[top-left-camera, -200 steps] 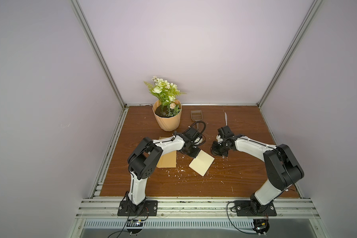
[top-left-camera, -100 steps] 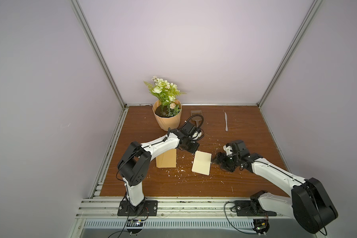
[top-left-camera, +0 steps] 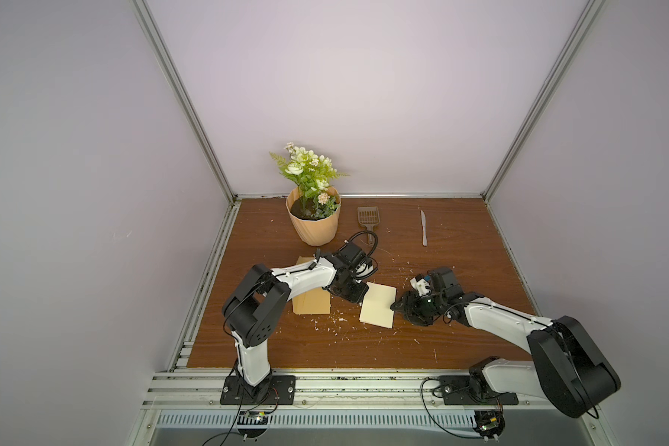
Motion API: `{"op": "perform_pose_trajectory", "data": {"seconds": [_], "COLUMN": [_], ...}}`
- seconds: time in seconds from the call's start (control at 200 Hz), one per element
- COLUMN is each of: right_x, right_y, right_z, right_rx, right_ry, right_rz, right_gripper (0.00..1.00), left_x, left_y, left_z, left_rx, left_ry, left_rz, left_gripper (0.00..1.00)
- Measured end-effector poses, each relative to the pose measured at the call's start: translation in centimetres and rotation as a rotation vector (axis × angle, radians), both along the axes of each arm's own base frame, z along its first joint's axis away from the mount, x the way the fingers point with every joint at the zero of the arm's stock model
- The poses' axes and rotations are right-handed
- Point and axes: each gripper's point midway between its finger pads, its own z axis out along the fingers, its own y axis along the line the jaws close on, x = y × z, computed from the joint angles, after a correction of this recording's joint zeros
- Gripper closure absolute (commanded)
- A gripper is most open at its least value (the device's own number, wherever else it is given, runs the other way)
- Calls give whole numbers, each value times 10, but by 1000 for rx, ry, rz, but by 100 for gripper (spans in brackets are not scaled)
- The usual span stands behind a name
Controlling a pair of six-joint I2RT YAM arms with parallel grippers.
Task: Fold the letter paper in half and place it into the envelope
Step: Pick up the letter paper from the center of the board.
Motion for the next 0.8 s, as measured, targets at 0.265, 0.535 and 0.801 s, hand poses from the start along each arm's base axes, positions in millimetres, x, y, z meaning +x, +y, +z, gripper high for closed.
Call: {"op": "perform_pose_trajectory", "data": {"seconds": [0.265, 0.535, 0.801], "right_x": [5, 11, 14], "right_y": [6, 12, 18], "right_z": [-2, -4, -6], "right_rx": [11, 40, 76], "right_ry": [-3, -28, -36], "right_rz": [27, 37, 49], "right_gripper": [37, 39, 40], "left_x": [-1, -1, 0], "left_y": [-3, -5, -8], "left_z": [-10, -11, -12], "left_rx": [3, -4, -18], "left_ry": [16, 19, 23], "left_rz": [-6, -9, -13], "left_gripper": [100, 100, 100]}}
